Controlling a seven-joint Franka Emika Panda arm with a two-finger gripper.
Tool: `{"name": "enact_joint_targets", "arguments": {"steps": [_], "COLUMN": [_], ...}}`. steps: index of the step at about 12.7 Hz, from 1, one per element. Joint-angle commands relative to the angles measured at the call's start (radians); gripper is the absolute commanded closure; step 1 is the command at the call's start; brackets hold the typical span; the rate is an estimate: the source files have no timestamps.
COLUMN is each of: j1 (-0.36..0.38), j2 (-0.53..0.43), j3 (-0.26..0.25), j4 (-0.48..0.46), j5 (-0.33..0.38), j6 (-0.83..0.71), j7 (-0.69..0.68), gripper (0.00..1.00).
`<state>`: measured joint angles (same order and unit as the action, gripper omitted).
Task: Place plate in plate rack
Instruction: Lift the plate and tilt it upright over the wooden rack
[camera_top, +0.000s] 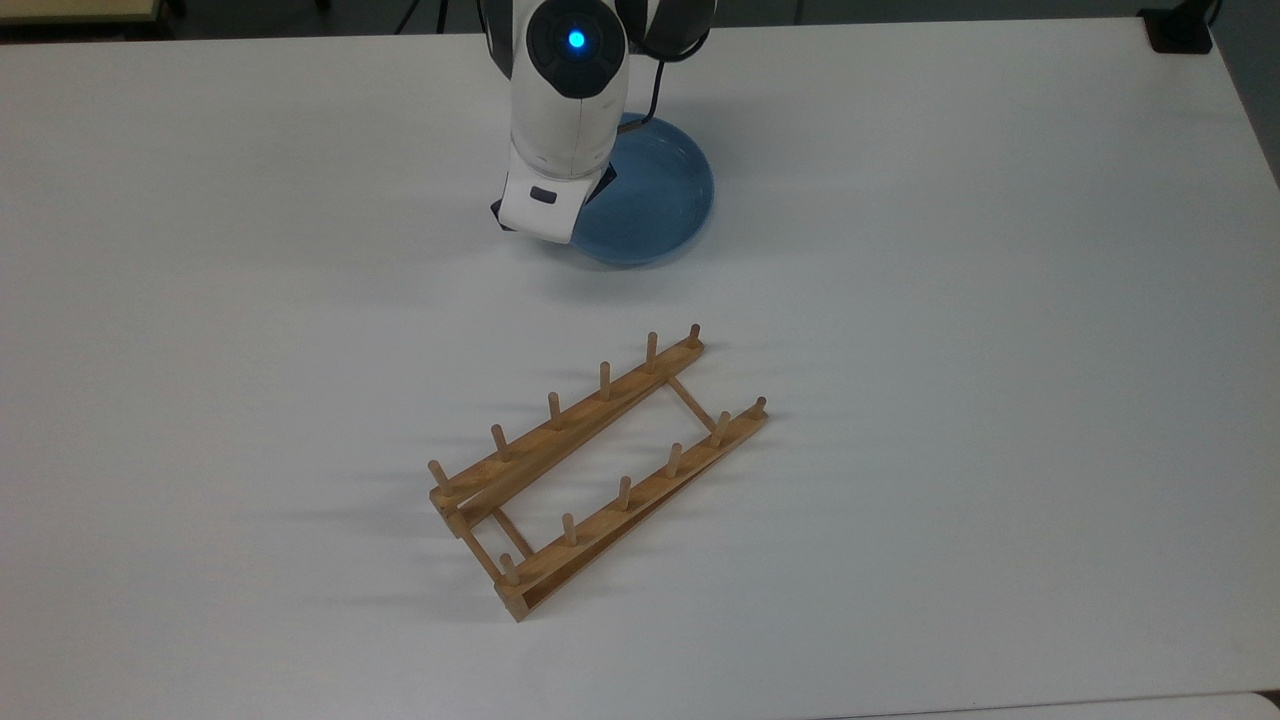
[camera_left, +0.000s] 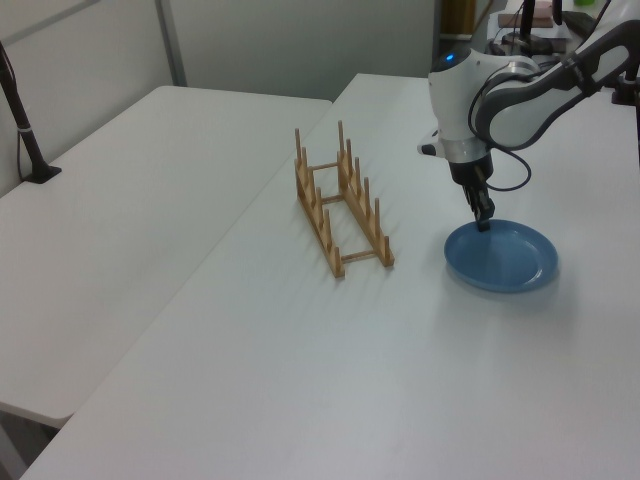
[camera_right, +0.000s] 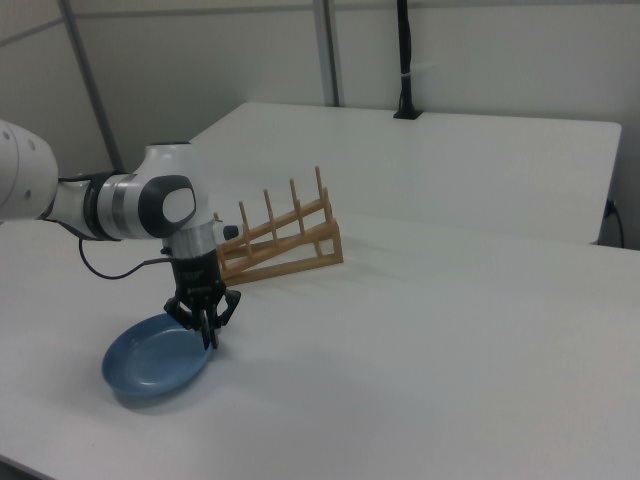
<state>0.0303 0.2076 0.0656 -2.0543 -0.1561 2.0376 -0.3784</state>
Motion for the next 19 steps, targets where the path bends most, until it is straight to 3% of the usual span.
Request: {"name": "enact_joint_targets", "arguments": {"steps": [1, 6, 10, 12, 13, 17, 19], "j1": [0.008, 0.026, 0.026, 0.026, 0.029, 0.06, 0.069], "j2": [-0.028, -0.028, -0.024, -0.024, -0.024, -0.011, 0.015], "j3": [-0.009, -0.007, -0.007, -0.01, -0.01, -0.007, -0.007], "j4": [0.078, 0.352, 0.482, 0.516, 0.519, 0.508, 0.508], "j5": [0.0, 0.024, 0.009, -0.005, -0.041, -0.337, -0.416], "j6": [-0.092, -0.208, -0.174, -0.076, -0.05, 0.093, 0.133], "j7": [0.029, 0.189, 0.349, 0.474, 0.534, 0.864, 0.952], "gripper": [1.0, 1.0, 1.0, 1.0, 1.0, 1.0, 1.0]}}
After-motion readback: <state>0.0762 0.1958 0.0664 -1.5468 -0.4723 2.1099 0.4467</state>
